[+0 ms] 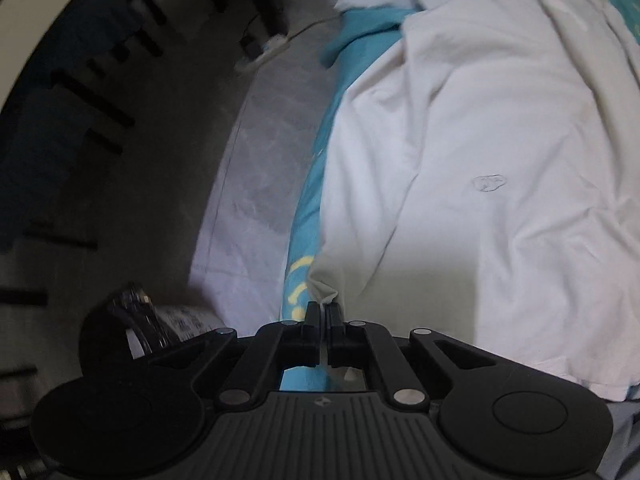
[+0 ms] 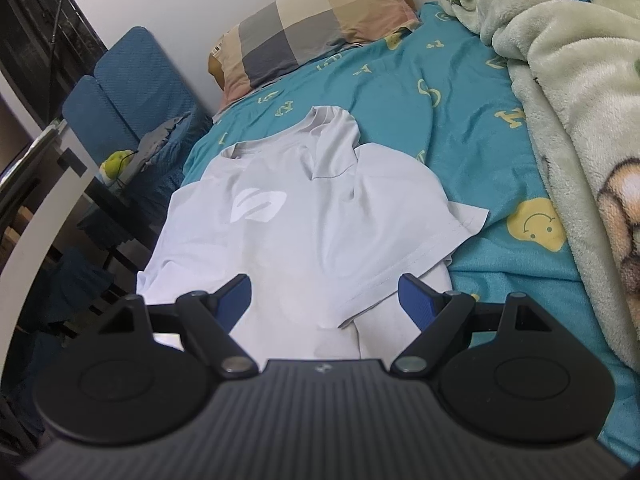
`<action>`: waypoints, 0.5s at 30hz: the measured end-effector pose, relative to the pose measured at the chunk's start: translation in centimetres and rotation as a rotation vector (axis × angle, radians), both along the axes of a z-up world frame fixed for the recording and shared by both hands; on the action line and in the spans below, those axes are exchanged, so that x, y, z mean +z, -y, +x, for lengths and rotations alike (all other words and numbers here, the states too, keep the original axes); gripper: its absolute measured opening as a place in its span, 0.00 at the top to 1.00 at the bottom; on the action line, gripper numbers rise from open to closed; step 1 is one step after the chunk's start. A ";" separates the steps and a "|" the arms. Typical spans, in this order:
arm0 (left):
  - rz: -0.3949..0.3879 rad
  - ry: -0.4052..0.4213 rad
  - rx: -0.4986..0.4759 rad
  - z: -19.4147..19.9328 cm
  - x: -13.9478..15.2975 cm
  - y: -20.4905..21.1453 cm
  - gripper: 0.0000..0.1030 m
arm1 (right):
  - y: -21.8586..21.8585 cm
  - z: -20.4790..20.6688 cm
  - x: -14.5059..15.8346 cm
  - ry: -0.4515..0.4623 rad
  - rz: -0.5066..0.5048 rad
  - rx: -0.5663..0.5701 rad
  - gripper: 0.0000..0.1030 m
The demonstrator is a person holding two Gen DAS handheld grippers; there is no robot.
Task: Fold clothes
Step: 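Grasp the T-shirt hem again with the left gripper and tug it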
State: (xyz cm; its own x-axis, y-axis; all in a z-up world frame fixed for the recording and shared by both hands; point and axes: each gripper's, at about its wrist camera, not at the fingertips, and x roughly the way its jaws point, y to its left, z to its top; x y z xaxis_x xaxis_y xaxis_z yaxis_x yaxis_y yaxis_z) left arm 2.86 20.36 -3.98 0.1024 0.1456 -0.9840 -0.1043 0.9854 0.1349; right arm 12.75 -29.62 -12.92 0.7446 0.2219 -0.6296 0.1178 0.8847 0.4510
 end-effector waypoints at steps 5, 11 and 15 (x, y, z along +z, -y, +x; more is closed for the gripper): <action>-0.024 0.088 0.000 -0.1 2.0 0.2 0.66 | 0.1 -0.4 0.4 0.015 -0.022 -0.001 0.20; -0.031 0.274 -0.004 -0.1 4.8 1.6 0.44 | 0.4 -0.7 0.7 0.022 -0.019 -0.007 0.20; -0.031 0.431 -0.040 0.2 6.8 4.0 0.31 | 0.1 -1.0 0.8 0.031 -0.043 0.002 0.20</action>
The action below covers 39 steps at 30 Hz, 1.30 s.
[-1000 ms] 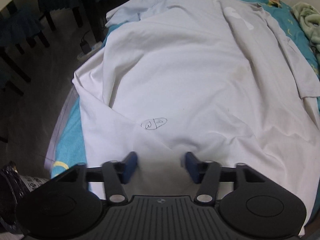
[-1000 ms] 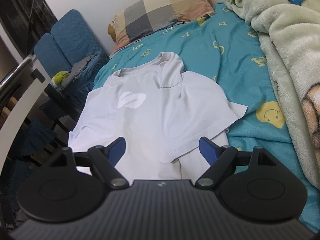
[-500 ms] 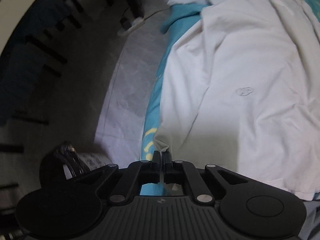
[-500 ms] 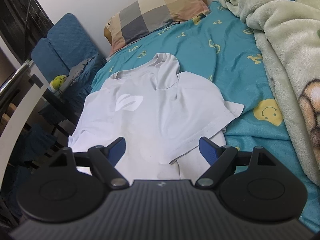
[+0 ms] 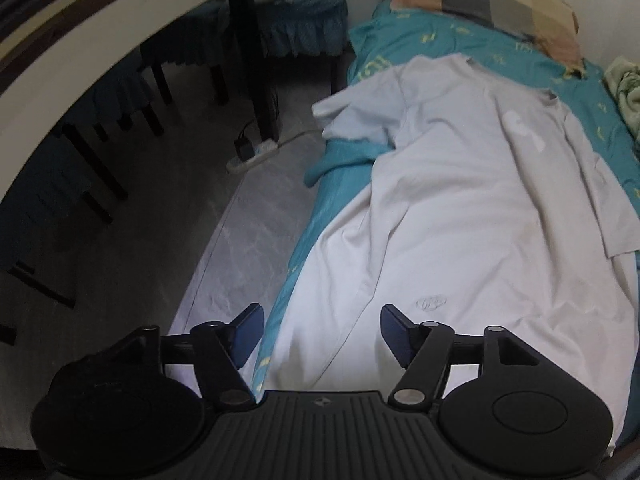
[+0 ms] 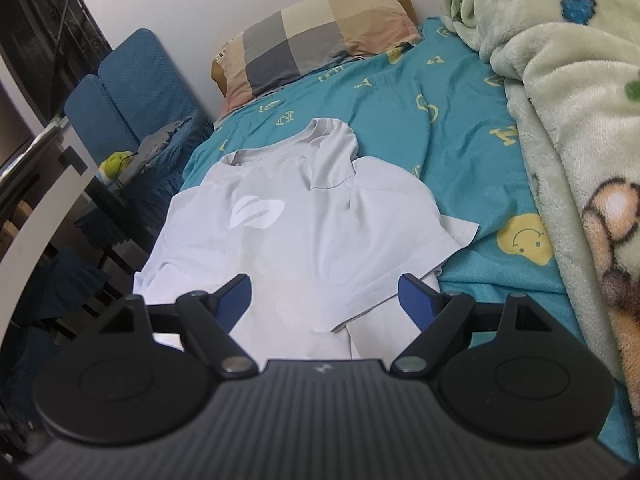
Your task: Fold clothes
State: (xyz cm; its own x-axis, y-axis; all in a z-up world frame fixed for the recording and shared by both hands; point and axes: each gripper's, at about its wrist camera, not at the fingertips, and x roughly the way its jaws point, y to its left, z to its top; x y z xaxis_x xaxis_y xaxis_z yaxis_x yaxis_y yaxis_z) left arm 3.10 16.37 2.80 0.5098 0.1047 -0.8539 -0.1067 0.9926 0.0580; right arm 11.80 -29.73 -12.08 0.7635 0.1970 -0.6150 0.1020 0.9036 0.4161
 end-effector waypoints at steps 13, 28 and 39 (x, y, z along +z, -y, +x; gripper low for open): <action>-0.124 0.287 -0.208 4.4 -5.9 14.9 0.20 | 1.0 0.6 0.8 0.054 0.037 0.006 0.20; -0.231 0.266 -0.192 8.0 -13.0 11.7 0.19 | 10.2 13.7 -7.2 -0.240 0.204 -0.263 0.25; -0.285 0.232 -0.137 8.9 -14.0 10.5 0.19 | -2.0 12.0 -2.8 -0.121 -0.173 0.267 0.26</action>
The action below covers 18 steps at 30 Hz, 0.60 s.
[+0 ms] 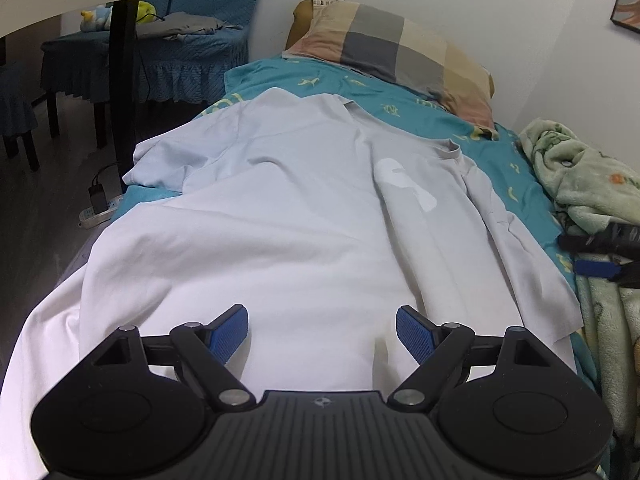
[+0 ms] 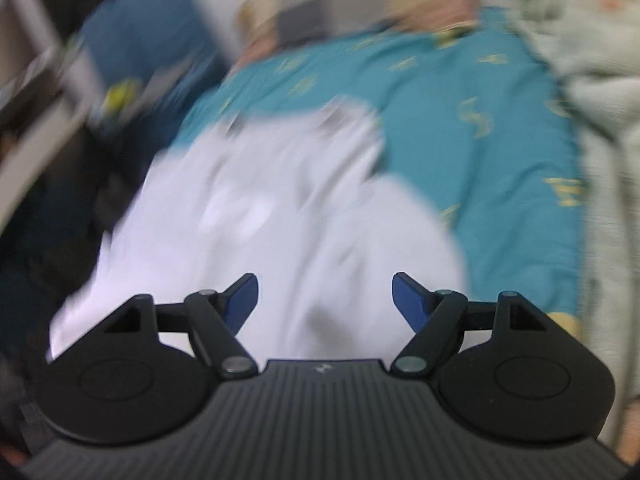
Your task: Fold clothes
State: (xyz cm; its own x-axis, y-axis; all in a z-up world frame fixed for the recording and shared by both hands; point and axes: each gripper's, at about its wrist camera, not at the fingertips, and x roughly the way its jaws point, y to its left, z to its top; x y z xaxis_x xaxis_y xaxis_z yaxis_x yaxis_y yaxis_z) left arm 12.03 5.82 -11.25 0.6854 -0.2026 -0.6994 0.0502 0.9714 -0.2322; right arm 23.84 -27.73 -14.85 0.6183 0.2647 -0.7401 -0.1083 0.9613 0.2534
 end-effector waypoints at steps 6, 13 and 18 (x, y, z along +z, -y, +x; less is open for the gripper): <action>0.012 -0.003 0.009 -0.2 0.0 0.0 0.19 | -3.3 0.0 -2.5 -0.071 -0.192 0.085 0.53; 0.037 0.015 -0.023 -1.0 0.3 0.9 0.19 | 0.3 0.5 2.0 0.031 -0.148 -0.102 0.95; 0.063 0.023 -0.044 -1.5 0.4 1.6 0.19 | 4.1 3.3 4.9 0.128 -0.167 -0.282 0.96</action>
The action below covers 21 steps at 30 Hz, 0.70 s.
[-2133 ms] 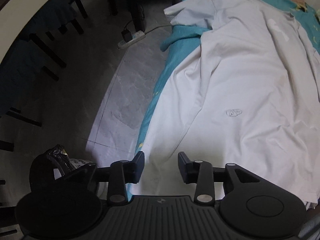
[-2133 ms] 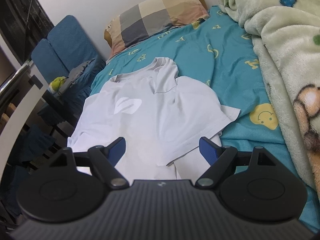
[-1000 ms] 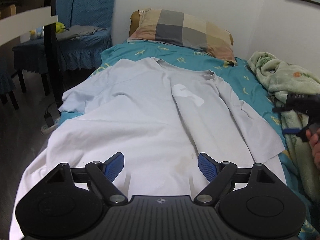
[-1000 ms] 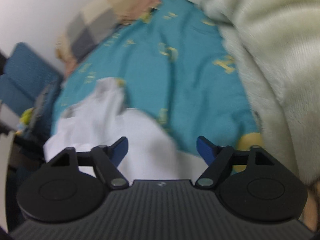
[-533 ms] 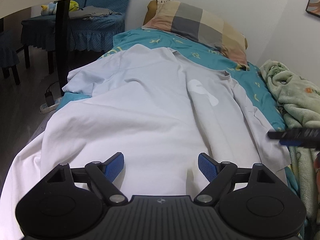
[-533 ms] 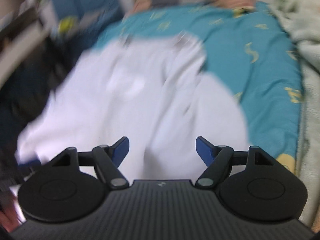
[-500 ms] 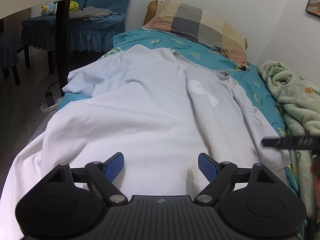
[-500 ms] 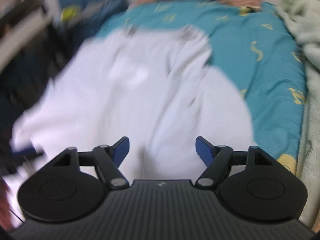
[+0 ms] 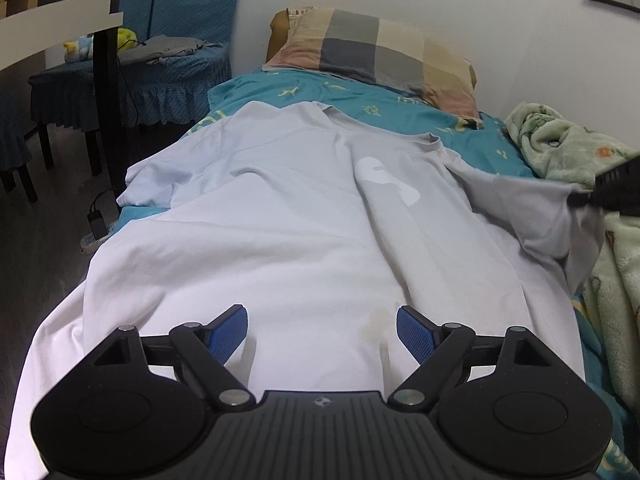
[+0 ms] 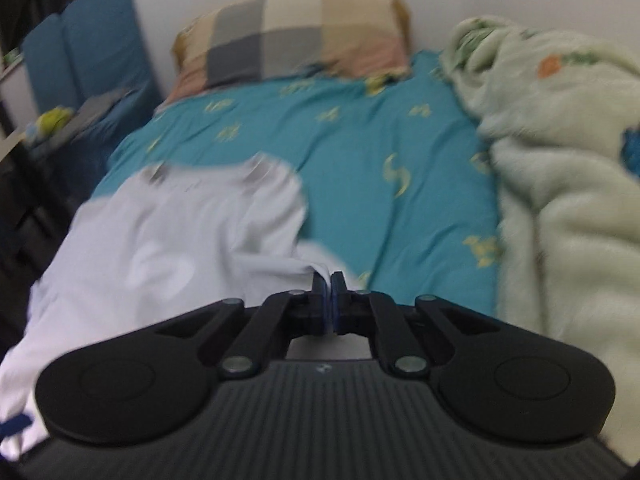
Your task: Fold clothes
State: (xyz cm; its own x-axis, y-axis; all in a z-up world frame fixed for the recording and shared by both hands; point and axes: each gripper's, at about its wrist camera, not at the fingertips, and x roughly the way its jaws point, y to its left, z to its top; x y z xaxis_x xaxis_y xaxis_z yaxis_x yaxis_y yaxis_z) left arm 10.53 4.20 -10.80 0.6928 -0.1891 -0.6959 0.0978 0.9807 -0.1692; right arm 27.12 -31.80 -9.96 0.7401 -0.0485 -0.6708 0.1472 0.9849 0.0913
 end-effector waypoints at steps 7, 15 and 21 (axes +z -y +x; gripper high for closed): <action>0.022 0.029 -0.057 -1.1 0.7 1.1 0.19 | 4.8 6.8 -1.8 0.110 -0.199 -0.193 0.96; 0.112 -0.006 -0.143 -0.3 -1.6 3.5 0.19 | 8.8 11.9 -10.6 0.030 -0.228 -0.244 0.96; 0.102 -0.028 -0.140 1.0 -2.6 3.2 0.19 | 9.9 11.3 -12.5 0.010 -0.038 -0.272 0.94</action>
